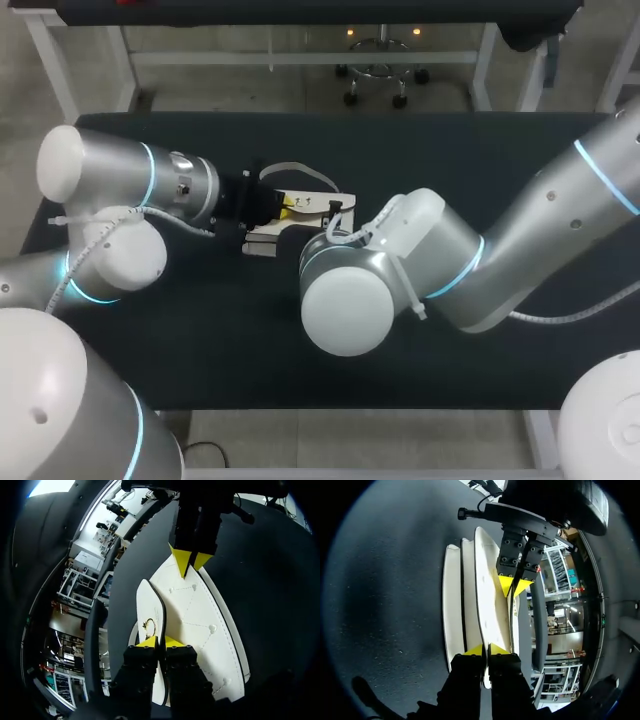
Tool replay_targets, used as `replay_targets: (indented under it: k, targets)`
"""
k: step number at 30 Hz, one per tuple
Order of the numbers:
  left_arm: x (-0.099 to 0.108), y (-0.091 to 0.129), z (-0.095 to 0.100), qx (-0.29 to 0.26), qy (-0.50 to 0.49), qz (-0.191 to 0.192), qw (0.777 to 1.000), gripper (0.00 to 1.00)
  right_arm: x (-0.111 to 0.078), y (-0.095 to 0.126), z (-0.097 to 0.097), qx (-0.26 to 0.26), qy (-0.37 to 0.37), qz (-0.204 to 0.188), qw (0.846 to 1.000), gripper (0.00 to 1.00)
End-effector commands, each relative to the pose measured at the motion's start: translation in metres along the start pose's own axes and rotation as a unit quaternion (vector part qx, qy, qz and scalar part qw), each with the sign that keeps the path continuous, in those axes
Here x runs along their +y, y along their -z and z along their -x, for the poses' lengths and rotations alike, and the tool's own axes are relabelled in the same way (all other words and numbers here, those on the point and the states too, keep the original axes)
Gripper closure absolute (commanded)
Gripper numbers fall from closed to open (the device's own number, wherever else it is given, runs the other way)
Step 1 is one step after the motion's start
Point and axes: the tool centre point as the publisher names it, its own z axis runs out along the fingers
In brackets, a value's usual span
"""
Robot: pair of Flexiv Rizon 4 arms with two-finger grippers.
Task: Pick up the bag, open it, inspect its contents, close it, and place it on the opposite side
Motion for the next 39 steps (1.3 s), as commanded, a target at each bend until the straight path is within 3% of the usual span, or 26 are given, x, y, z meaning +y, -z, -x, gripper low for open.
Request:
replay_targets:
  k: [1, 8, 10, 13, 16, 17, 18, 25, 32, 39]
  targets:
    - [0.005, -0.004, 0.002, 0.001, 0.006, 0.014, 1.0, 1.0, -0.002, -0.002, -0.004, -0.01, -0.001, 0.009, 1.0, 1.0]
    - [0.018, 0.005, 0.0, -0.008, 0.022, 0.028, 0.999, 1.0, -0.002, -0.002, -0.004, -0.01, -0.001, 0.009, 1.0, 1.0]
    - [0.016, 0.008, 0.0, -0.013, 0.019, 0.027, 0.999, 0.8, -0.002, -0.002, -0.004, -0.01, -0.001, 0.009, 1.0, 1.0]
    - [0.014, 0.009, 0.002, -0.017, 0.016, 0.026, 0.999, 0.61, -0.002, -0.002, -0.004, -0.01, -0.001, 0.009, 1.0, 1.0]
    - [0.012, 0.009, 0.003, -0.023, 0.014, 0.021, 0.999, 0.67, -0.002, -0.002, -0.004, -0.01, -0.001, 0.009, 1.0, 1.0]
    - [0.011, 0.009, 0.003, -0.025, 0.014, 0.019, 0.999, 0.78, -0.002, -0.002, -0.004, -0.01, -0.001, 0.009, 1.0, 1.0]
    - [0.01, 0.009, 0.004, -0.026, 0.012, 0.018, 0.999, 1.0, -0.002, -0.002, -0.004, -0.01, -0.001, 0.009, 1.0, 1.0]
    - [0.006, 0.004, 0.003, -0.023, -0.001, 0.012, 1.0, 1.0, -0.002, -0.002, -0.004, -0.01, -0.001, 0.009, 1.0, 1.0]
    - [0.022, 0.008, -0.002, -0.01, 0.012, 0.024, 1.0, 1.0, -0.002, -0.002, -0.004, -0.01, -0.001, 0.009, 1.0, 1.0]
    - [0.01, 0.001, 0.001, -0.006, -0.005, 0.0, 1.0, 1.0, -0.002, -0.002, -0.004, -0.01, -0.001, 0.009, 1.0, 1.0]
